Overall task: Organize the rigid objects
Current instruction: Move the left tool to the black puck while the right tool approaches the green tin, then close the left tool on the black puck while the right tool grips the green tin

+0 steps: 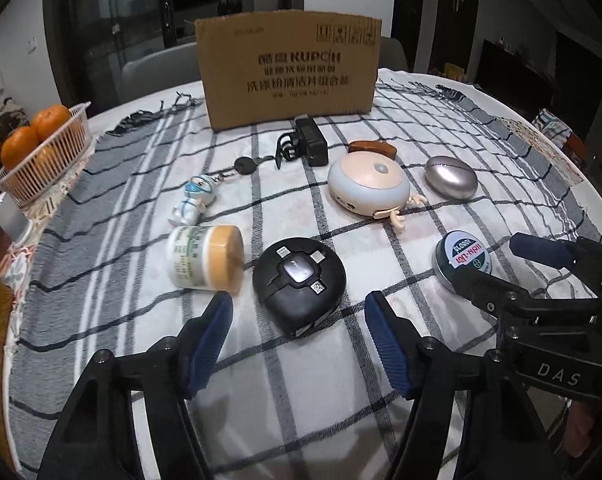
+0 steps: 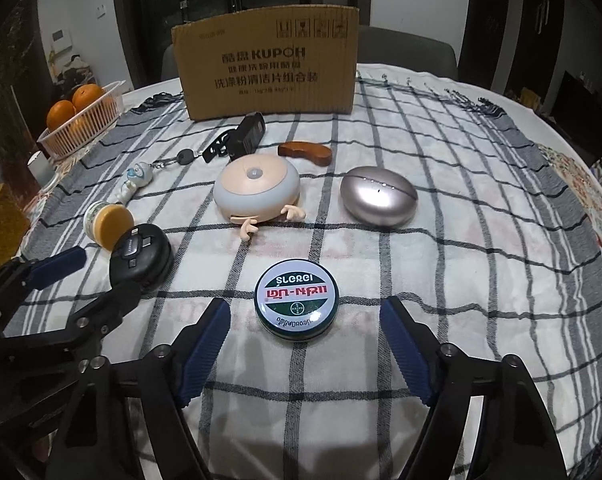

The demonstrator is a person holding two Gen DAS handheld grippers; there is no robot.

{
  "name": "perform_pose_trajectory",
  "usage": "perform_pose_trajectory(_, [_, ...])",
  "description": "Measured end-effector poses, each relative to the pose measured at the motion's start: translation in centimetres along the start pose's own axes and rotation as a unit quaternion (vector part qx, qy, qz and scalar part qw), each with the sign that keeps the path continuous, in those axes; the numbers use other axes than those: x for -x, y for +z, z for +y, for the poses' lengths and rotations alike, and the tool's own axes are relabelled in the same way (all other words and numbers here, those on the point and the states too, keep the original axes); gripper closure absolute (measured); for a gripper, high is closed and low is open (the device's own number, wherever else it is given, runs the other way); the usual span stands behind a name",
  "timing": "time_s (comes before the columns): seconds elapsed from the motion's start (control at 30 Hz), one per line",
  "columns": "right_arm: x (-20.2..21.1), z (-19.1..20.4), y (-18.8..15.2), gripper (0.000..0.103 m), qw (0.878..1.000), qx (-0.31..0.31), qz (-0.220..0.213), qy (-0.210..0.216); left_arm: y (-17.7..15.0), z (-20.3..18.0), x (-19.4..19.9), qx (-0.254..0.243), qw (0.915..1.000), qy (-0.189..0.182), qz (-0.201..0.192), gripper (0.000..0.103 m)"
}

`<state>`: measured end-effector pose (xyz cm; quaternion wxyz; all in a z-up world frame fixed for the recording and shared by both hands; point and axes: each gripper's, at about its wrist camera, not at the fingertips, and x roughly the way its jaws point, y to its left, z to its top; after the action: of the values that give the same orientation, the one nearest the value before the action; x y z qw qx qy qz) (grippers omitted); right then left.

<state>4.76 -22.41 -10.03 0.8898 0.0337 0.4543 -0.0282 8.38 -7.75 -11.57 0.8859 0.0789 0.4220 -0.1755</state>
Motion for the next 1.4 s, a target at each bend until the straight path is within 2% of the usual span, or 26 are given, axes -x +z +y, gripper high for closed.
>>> perform_pose_trajectory(0.43, [-2.0, 0.0, 0.7, 0.037, 1.0, -0.005, 0.02, 0.007, 0.9, 0.1, -2.8, 0.015, 0.9995, -0.007, 0.029, 0.04])
perform_pose_trajectory(0.8, [-3.0, 0.0, 0.9, 0.045, 1.0, -0.005, 0.03, 0.007, 1.8, -0.3, -3.9, 0.008, 0.9997, 0.01, 0.022, 0.045])
perform_pose_trajectory(0.9, [-3.2, 0.1, 0.9, 0.05, 1.0, 0.001, 0.03, 0.007, 1.8, -0.3, -3.9, 0.008, 0.9997, 0.012, 0.019, 0.048])
perform_pose_trajectory(1.23, [-2.8, 0.2, 0.8, 0.05, 0.999, -0.006, 0.032, 0.012, 1.6, -0.1, -3.4, 0.024, 0.9993, 0.007, 0.029, 0.048])
perform_pose_trajectory(1.4, [-1.9, 0.2, 1.0, 0.05, 1.0, -0.01, 0.019, 0.011, 1.5, 0.0, -2.3, 0.033, 0.9992, 0.008, 0.024, 0.048])
